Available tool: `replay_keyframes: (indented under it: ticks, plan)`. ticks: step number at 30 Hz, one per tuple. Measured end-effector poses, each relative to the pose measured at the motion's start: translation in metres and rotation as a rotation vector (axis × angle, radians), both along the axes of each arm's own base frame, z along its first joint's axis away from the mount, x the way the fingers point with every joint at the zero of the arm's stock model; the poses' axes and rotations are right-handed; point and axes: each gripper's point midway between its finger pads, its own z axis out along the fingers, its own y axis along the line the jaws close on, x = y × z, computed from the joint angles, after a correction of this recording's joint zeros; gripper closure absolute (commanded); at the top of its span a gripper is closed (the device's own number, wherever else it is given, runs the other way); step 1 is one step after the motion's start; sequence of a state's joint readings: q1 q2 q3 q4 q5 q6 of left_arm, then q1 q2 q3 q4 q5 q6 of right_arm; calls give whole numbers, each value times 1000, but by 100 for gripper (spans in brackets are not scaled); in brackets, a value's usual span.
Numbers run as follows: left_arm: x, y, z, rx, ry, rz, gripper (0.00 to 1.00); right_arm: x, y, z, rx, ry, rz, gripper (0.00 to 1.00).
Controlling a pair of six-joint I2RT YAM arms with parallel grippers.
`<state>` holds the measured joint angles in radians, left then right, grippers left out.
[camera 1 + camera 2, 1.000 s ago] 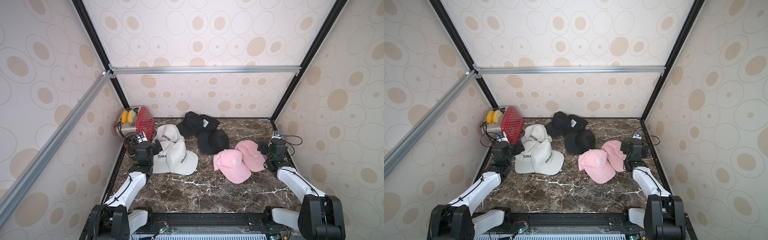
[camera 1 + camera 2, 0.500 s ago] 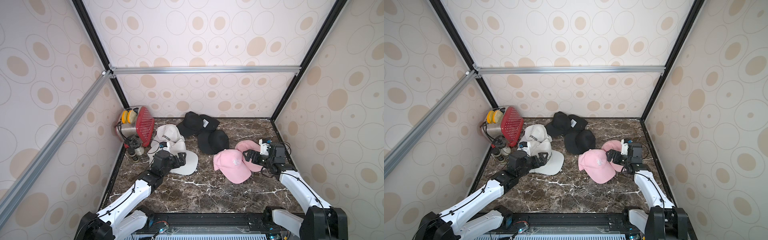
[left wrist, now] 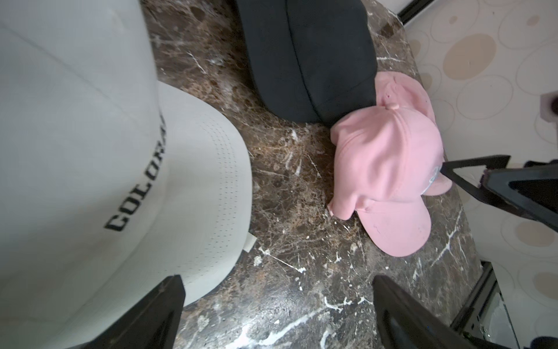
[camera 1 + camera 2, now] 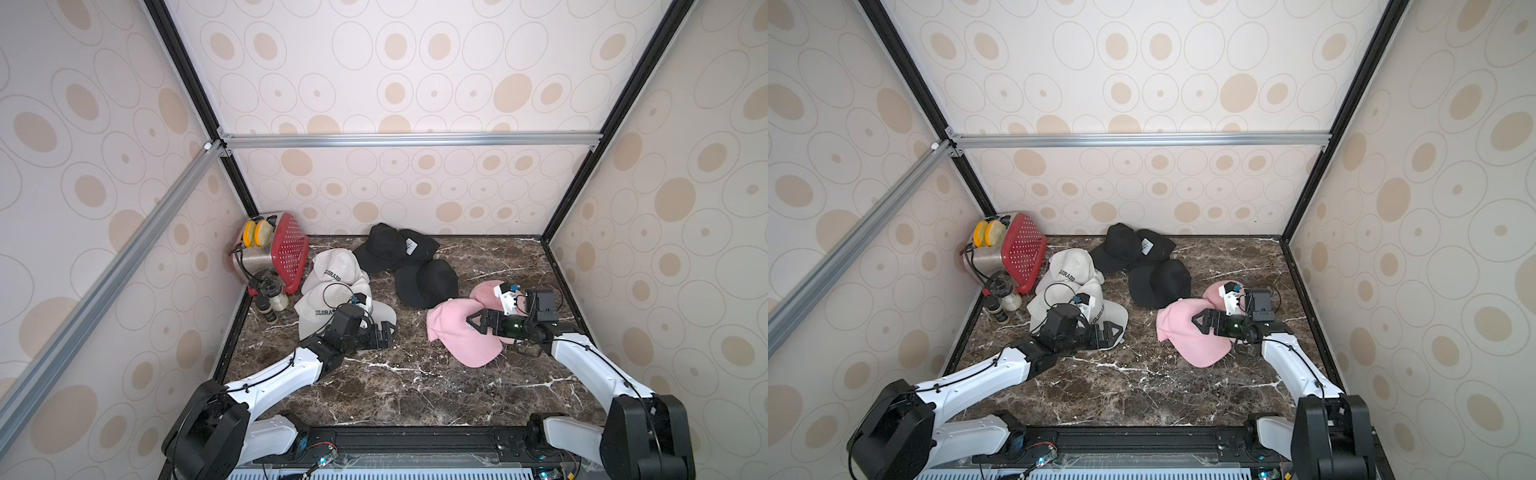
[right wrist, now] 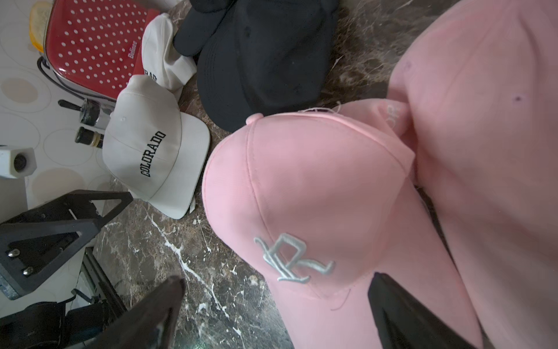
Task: Stack the baseball caps by color
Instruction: Move the baseball cap to the center of the board.
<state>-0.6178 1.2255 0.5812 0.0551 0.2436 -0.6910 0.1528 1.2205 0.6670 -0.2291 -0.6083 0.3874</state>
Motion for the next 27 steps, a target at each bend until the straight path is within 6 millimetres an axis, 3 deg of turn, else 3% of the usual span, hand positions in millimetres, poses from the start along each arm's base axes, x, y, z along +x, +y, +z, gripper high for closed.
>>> replay_keyframes:
  ticks: [4, 13, 17, 23, 27]
  plan:
    - [-4, -14, 1, -14, -3, -48, 1, 5, 5, -7, -19, -8, 23, 0]
    - [-1, -20, -3, -25, -5, -60, 1, -1, 12, -21, -70, 5, 72, 0]
    - [-1, -24, -5, -34, -2, -71, 1, -15, 18, -27, -64, 27, 83, 0]
    - [0, -29, -8, -47, 3, -87, 1, -48, 54, -35, -46, 83, 181, 0]
    - [0, -30, -8, -52, 4, -92, 1, -57, 53, -32, -116, 59, 177, 0]
